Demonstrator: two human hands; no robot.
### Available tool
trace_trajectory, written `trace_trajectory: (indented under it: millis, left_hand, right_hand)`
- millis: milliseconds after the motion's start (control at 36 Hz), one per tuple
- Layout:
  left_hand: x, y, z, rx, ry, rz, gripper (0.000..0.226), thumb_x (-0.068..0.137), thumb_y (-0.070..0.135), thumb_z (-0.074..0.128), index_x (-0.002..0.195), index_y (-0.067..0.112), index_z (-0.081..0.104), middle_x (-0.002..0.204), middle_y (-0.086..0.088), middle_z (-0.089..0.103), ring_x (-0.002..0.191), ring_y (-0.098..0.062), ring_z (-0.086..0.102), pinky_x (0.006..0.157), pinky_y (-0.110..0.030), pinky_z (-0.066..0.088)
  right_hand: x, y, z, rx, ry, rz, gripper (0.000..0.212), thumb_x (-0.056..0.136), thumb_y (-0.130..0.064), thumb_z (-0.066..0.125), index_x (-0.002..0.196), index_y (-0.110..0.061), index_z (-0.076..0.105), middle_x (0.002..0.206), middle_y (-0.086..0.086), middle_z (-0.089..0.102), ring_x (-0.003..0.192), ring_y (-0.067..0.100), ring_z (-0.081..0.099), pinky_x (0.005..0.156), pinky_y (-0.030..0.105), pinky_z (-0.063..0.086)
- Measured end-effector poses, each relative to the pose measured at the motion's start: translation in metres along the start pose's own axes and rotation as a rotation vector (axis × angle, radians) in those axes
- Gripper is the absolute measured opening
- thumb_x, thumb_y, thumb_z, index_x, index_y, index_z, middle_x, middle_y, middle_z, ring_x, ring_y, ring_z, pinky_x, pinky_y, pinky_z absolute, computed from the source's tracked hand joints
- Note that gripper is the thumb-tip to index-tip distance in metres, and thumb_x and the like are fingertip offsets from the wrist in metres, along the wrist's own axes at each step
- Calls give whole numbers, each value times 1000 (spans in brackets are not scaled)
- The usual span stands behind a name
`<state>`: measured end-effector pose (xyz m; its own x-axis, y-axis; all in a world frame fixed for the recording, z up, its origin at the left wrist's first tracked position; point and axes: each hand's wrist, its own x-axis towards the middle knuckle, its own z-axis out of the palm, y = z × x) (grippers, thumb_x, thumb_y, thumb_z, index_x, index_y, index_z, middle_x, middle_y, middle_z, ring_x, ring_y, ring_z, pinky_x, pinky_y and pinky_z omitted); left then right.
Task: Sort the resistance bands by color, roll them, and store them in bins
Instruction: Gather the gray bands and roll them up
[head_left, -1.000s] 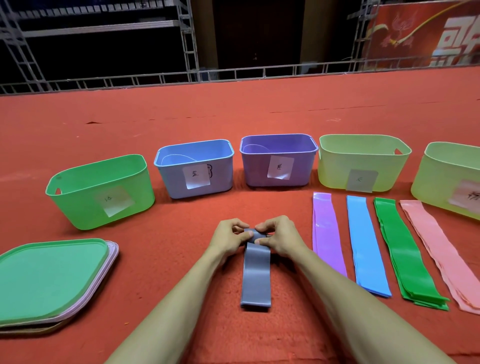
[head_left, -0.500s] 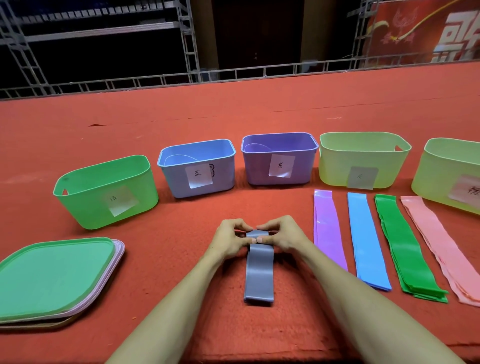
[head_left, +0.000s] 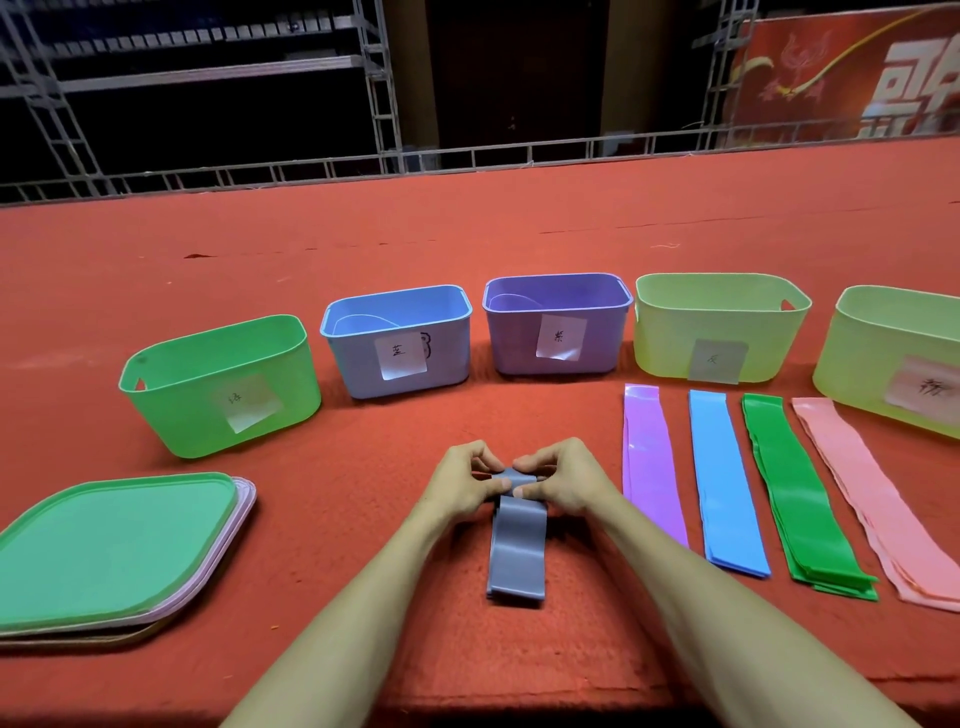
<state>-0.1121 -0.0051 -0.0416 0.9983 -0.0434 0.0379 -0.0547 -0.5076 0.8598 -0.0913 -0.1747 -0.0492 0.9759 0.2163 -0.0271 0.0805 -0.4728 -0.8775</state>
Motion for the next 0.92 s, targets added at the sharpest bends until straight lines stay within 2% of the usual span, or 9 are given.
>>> trace_trajectory:
  millis: [83,111,194,306,500,583,667,750,917]
  left_hand:
    - [-1,0,0,25,-18,14,31,75,2,78,70,20,54,85,-3,65,83,-15,62,77,-26,49]
    - [-2,0,0,41,-18,19,32,75,1,78,70,20,53,86,-4,65,85,-17,63,80,-28,50]
    - [-4,-2,-1,70,-5,37,33,73,1,79,69,21,53,90,-7,68,89,-21,65,86,-37,52]
    - [-6,-2,-2,99,-1,54,35,70,2,81,70,24,53,84,-1,66,83,-19,63,84,-38,54]
    - [-7,-2,-8,43,-75,12,30,72,4,80,94,16,64,98,-7,69,92,-16,63,89,-32,50]
    - [-11,-3,-8,-66,-38,-17,17,81,4,72,94,13,68,95,-7,70,86,-14,62,82,-27,50]
    - [-14,-1,-7,-15,-43,4,19,83,4,68,100,12,68,100,-4,69,90,-10,61,77,-16,48]
    - [-15,-1,-6,-23,-52,-40,30,84,8,70,114,9,66,111,-4,67,104,-13,61,86,-22,49]
    - [-17,-4,-9,56,-107,-24,33,83,15,73,116,11,66,110,-2,70,104,-14,65,95,-33,51]
  right_hand:
    - [-5,-5,-3,19,-20,4,5,77,-21,79,80,-19,77,91,6,75,71,7,59,59,31,55]
    - [-6,-6,-4,15,-21,1,1,79,-20,77,79,-19,76,91,6,75,70,9,60,57,33,56]
    - [-8,-10,-5,-12,-7,-30,19,76,-16,80,95,-14,75,95,1,74,88,16,69,67,42,60]
    - [-9,-10,-3,-62,-40,-28,45,75,-16,80,118,-12,67,117,2,67,108,13,63,83,35,56]
    - [-13,-8,1,-57,5,39,35,69,-15,84,102,-14,74,99,0,73,97,12,67,79,34,57]
    - [-15,-5,1,-33,0,52,32,68,-10,84,97,-16,74,97,-1,73,98,13,67,80,41,58]
    - [-20,-5,1,-11,11,63,29,68,-9,85,93,-19,73,96,-4,72,94,8,65,71,35,59]
    - [-22,-6,2,-3,25,49,29,67,-8,86,90,-20,72,97,-4,71,93,8,65,67,34,59]
    - [-26,-2,3,26,34,30,34,64,-8,88,94,-15,72,99,-3,72,95,10,68,85,30,56]
